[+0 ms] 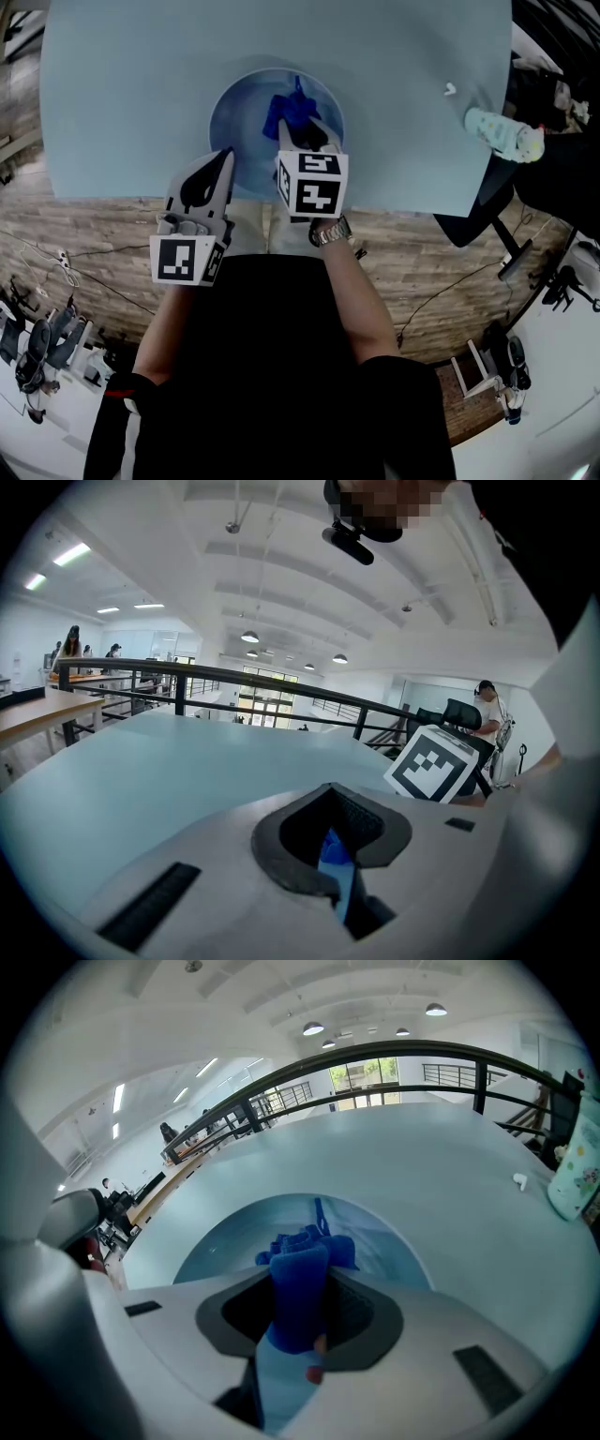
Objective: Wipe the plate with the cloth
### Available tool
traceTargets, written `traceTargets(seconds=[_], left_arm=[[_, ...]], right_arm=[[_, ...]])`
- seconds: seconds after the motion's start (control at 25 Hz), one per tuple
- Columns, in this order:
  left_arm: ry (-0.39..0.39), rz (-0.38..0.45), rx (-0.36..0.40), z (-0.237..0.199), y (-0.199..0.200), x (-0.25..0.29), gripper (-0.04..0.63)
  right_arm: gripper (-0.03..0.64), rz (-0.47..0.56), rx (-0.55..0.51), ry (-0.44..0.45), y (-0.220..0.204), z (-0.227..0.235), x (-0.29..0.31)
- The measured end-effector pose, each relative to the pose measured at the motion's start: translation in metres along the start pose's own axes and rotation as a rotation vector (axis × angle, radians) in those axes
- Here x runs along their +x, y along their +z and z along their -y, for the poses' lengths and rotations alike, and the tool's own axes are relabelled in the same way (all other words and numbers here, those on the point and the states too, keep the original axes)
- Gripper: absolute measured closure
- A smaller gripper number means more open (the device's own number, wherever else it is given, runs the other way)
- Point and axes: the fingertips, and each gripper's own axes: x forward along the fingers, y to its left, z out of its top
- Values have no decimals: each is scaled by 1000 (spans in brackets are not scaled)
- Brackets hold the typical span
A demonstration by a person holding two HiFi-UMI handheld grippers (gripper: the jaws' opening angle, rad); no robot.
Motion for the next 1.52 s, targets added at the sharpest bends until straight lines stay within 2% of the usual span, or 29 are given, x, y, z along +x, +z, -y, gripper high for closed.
traceTargets(seconds=[0.96,1.16,1.52], left_arm=[[-10,9,-2,-2,-2,-7,595],[-10,14,-2,-2,-3,-11,595],[10,27,-7,-4,-6,-27,595]], right_arm=[[499,-48,55,-194,-11,38,-23],[499,-15,47,-189,-5,33,-34],[499,22,-1,-120,4,-3,-43]])
